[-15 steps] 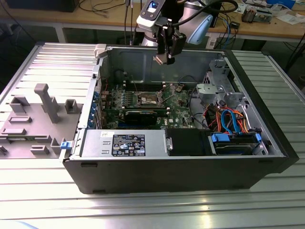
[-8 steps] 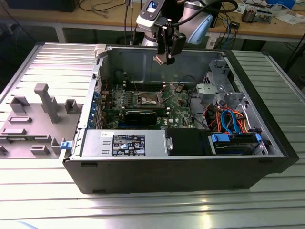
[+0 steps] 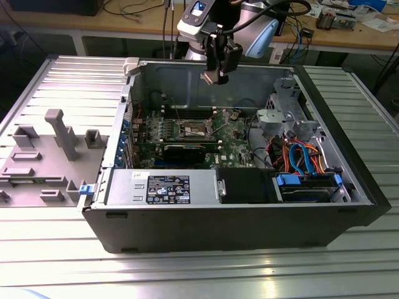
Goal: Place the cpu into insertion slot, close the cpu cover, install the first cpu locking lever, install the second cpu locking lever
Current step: 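Place the cpu into insertion slot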
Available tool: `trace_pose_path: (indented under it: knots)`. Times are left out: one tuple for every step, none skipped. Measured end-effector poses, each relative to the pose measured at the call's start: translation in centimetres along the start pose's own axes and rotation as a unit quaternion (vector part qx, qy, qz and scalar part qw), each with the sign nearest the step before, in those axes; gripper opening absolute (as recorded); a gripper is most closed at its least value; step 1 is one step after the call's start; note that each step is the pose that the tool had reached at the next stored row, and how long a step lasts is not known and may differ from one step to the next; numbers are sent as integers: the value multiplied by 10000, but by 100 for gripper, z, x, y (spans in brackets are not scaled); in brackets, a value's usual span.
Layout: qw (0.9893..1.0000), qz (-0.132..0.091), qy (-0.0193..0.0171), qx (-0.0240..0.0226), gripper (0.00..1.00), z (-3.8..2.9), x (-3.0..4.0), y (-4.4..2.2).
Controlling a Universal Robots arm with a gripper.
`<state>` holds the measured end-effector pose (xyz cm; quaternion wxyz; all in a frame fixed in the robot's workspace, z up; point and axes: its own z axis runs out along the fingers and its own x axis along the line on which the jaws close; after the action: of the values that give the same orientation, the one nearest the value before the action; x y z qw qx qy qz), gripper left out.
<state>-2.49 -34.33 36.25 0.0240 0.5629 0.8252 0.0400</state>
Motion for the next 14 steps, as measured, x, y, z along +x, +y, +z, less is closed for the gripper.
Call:
trace_pose_path:
  knots:
    - [10000, 2, 0, 0, 54, 0, 0, 0]
    - [10000, 3, 0, 0, 54, 1, 0, 0]
    - [10000, 7, -1, 0, 54, 1, 0, 0]
    - [10000, 9, -1, 0, 54, 1, 0, 0]
    - [10000, 11, -1, 0, 54, 2, 0, 0]
    - [10000, 13, -1, 0, 54, 2, 0, 0]
    - [10000, 16, -1, 0, 54, 2, 0, 0]
    - [10000, 19, -2, 0, 54, 2, 0, 0]
    - [10000, 22, -2, 0, 54, 2, 0, 0]
    - [10000, 28, -3, 0, 54, 3, 0, 0]
    - [10000, 35, -3, 0, 54, 3, 0, 0]
    - [10000, 44, -4, 0, 54, 3, 0, 0]
    - [10000, 48, -4, 0, 54, 3, 0, 0]
    - [10000, 52, -5, 0, 54, 4, 0, 0]
